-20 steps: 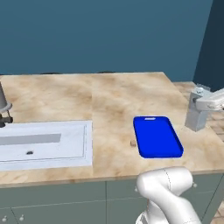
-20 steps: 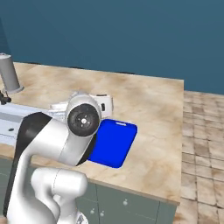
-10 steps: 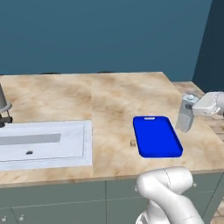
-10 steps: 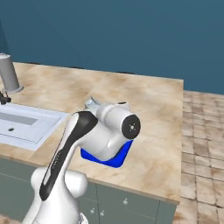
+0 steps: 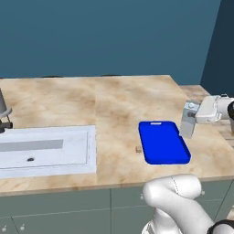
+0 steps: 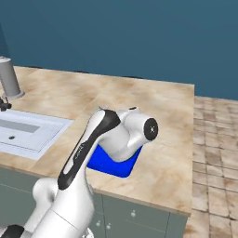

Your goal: Take out the milk from the fridge and place it on the tray on the counter. Then take the sugar cube near the tray and place it in the tray.

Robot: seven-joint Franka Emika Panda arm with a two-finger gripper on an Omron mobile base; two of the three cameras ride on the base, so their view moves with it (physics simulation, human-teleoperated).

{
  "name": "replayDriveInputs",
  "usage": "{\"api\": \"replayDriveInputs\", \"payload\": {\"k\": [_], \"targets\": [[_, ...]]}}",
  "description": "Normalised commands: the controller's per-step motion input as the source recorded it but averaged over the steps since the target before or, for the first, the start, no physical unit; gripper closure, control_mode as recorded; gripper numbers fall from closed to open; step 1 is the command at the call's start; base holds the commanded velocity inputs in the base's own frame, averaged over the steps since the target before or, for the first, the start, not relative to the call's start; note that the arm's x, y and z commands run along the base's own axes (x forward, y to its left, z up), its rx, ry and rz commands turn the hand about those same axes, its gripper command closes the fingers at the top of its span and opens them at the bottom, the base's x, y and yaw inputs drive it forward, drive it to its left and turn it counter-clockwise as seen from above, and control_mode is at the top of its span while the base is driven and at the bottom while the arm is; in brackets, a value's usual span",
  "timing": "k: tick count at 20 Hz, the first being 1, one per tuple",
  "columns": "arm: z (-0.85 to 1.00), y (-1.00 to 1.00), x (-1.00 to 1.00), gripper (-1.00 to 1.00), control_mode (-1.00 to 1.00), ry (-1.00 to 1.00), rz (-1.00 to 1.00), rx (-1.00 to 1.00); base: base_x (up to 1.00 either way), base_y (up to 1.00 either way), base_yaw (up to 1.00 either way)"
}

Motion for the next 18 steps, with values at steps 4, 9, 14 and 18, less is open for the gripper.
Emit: {"api": "replayDriveInputs", "payload": {"k": [4,9,14,18], "targets": [[-0.27,0.00,0.38,1.00,-1.00,0.01,0.05,-0.06,0.00,0.00,0.00],[-0.32,-0.09,0.33,1.00,-1.00,-0.04,0.10,0.04,0.00,0.00,0.00],[-0.35,0.00,0.37,1.00,-1.00,-0.04,0.05,-0.09,0.00,0.00,0.00],[-0.24,-0.03,0.50,1.00,-1.00,0.15,0.05,0.02,0.00,0.00,0.00]]}}
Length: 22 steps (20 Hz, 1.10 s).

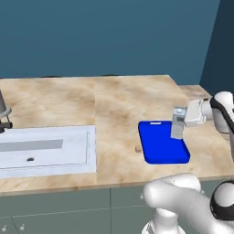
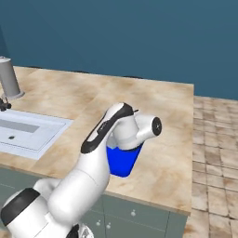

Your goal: Take out the milk from the fridge and place it on the tray on the counter. Then take the sugar cube near the tray and place it in the tray.

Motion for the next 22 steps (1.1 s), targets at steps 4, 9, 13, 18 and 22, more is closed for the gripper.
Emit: {"api": "replayDriveInputs", "payload": {"k": [4,9,13,18,22], "targets": [[-0.14,-0.01,0.38,1.00,-1.00,0.04,0.05,0.00,0.00,0.00,0.00],[-0.38,-0.10,0.37,1.00,-1.00,0.00,0.05,0.00,0.00,0.00,0.00],[-0.35,-0.13,0.35,1.00,-1.00,0.00,0.06,0.00,0.00,0.00,0.00],[-0.43,-0.19,0.27,1.00,-1.00,0.00,0.06,0.01,0.00,0.00,0.00],[-0.39,-0.23,0.27,1.00,-1.00,0.00,0.06,0.00,0.00,0.00,0.00]]}}
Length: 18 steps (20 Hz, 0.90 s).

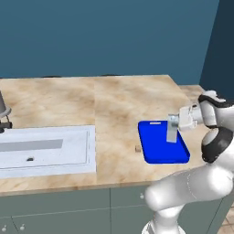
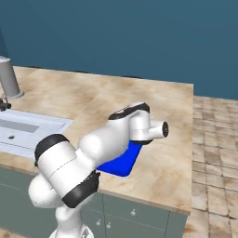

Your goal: Take out the milk from the fridge and place it on the tray on the counter. Then take the sugar cube near the tray and place it in the tray.

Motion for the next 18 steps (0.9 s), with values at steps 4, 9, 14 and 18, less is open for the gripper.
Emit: {"api": "replayDriveInputs", "payload": {"k": [4,9,14,18], "targets": [[-0.42,-0.11,0.20,1.00,-1.00,-0.03,0.05,0.00,0.00,0.00,0.00],[-0.33,-0.15,0.31,1.00,-1.00,-0.02,0.04,0.00,0.00,0.00,0.00],[-0.26,-0.26,0.29,1.00,-1.00,0.00,0.06,0.04,0.00,0.00,0.00],[-0.34,-0.26,0.27,1.00,-1.00,0.00,0.08,0.06,0.00,0.00,0.00]]}}
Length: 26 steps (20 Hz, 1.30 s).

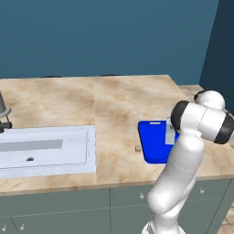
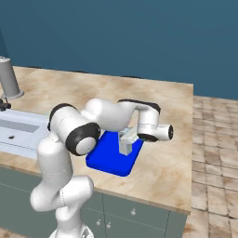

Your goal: Take out the milk from the fridge and place it on the tray on the counter. Then take the sugar cube near the tray and place it in the tray.

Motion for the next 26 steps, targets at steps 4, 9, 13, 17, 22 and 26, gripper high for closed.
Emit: {"api": "replayDriveInputs", "payload": {"k": [4,9,13,17,22,26], "targets": [[-0.46,-0.18,0.08,1.00,-1.00,-0.03,0.09,0.02,0.00,0.00,0.00],[-0.54,-0.01,0.00,-1.00,-1.00,-0.11,0.08,0.00,0.00,0.00,0.00],[-0.18,0.02,0.00,-1.00,-1.00,-0.08,0.01,-0.03,0.00,0.00,0.00],[0.00,0.20,0.00,-1.00,-1.00,0.00,0.00,-0.03,0.00,0.00,0.00],[0.12,0.37,-0.03,-1.00,-1.00,-0.03,0.00,-0.16,0.00,0.00,0.00],[0.20,0.11,-0.20,-1.00,-1.00,-0.10,0.00,-0.11,0.00,0.00,0.00]]}}
